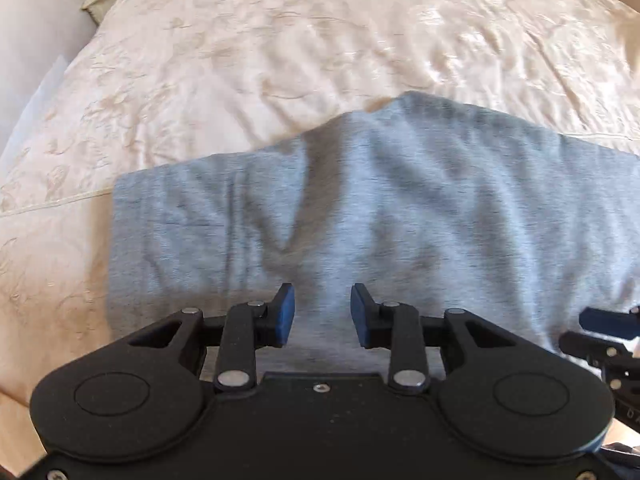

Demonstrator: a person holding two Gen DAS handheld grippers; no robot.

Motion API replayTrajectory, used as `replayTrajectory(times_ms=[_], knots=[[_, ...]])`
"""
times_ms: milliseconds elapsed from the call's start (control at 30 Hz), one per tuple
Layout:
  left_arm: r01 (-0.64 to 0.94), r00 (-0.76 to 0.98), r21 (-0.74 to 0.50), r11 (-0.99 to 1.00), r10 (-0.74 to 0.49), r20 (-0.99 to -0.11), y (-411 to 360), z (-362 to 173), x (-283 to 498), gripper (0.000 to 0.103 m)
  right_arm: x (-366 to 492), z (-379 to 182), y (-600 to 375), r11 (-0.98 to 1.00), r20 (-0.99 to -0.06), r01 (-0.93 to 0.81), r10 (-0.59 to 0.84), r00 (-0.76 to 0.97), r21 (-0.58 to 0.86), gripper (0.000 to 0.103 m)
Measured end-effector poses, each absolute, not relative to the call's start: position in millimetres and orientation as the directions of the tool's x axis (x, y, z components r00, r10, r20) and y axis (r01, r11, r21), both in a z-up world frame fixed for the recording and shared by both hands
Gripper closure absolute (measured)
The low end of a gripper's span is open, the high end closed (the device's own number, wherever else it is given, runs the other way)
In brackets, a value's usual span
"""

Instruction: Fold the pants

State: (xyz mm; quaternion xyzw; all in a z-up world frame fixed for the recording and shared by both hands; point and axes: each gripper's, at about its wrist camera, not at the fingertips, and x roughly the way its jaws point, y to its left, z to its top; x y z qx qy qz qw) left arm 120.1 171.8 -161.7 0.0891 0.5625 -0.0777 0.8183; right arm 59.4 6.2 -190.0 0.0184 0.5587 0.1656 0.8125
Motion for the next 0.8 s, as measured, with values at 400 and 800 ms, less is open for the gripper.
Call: replayTrajectory(times_ms=[400,800], knots=[[0.397,0.322,0.205,0.894,0.073,-0.944,126,-205,85,0.052,56,-171,-130,0.984,-0.810,0.170,-0.149,0.567,-0.061,0.073],[0.136,0.225,0.345,0.928,0.310,-0.923,100,-225,115,0.042,-17,-230,-342,0.909,-0.914,0.407,-0.232,0.332,-0.082,0.072]])
